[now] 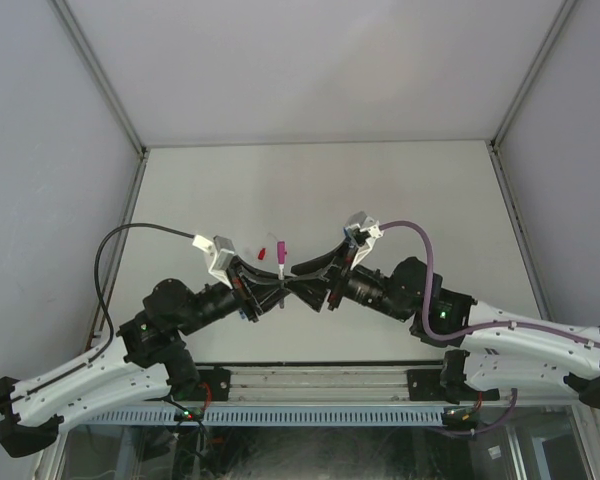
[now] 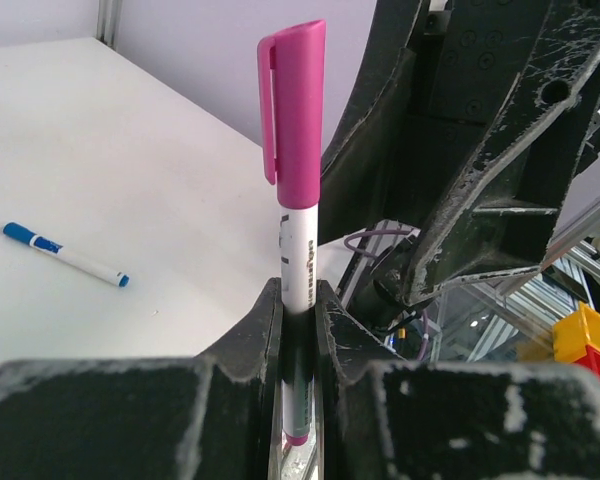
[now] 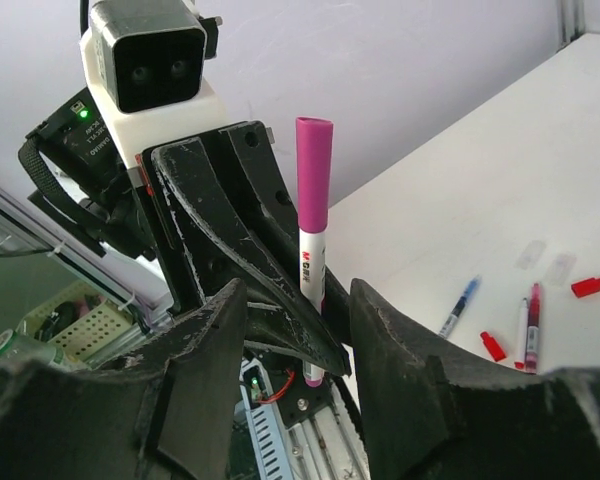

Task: Insert the pens into the pen caps
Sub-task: Press the pen cap onto the pen, then place the pen at the center of the board.

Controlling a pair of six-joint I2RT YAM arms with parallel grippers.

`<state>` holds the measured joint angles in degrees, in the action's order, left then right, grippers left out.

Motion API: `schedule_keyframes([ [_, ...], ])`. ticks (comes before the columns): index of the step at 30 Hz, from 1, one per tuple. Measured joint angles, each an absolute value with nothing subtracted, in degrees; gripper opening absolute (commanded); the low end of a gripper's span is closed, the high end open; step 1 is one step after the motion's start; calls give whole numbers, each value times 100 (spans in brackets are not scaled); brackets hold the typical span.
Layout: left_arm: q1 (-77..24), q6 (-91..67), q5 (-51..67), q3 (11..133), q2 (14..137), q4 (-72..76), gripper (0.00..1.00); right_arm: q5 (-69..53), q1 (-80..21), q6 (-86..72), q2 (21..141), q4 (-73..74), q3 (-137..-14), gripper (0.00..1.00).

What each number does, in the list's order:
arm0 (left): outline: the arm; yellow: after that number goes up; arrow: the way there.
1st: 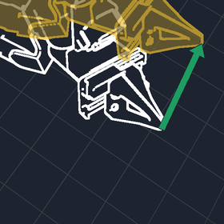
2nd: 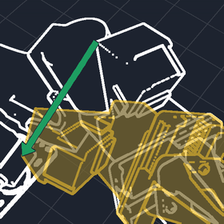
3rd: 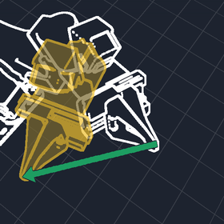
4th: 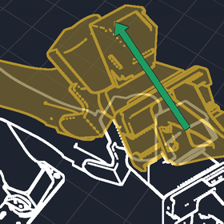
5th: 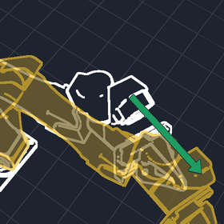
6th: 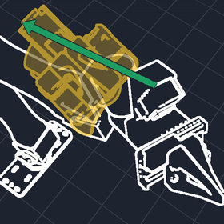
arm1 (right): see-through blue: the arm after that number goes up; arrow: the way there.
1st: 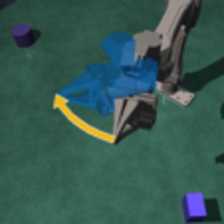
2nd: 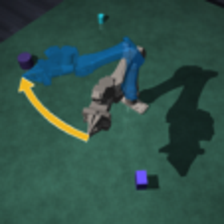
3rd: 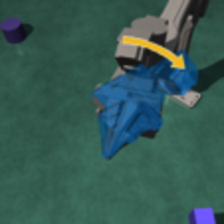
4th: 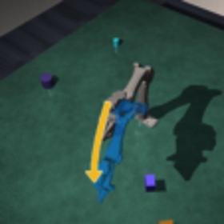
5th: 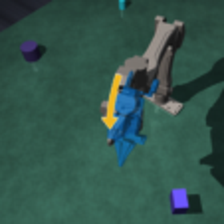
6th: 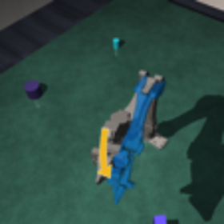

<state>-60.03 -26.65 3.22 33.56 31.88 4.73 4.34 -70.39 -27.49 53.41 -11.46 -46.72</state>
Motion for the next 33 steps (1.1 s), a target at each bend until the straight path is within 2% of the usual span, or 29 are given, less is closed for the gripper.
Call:
schedule_keyframes([
  [15,-5983,-2683,381,3356,3188,506,0,226,-6912,-3026,5710,-1540,-4672,29],
  [19,-5981,-2683,384,3356,3183,537,0,196,-6899,-3074,5717,-1594,-4672,38],
  [33,-5983,-2685,469,3350,3173,550,0,252,-6904,-3085,5723,-1612,-4672,43],
])
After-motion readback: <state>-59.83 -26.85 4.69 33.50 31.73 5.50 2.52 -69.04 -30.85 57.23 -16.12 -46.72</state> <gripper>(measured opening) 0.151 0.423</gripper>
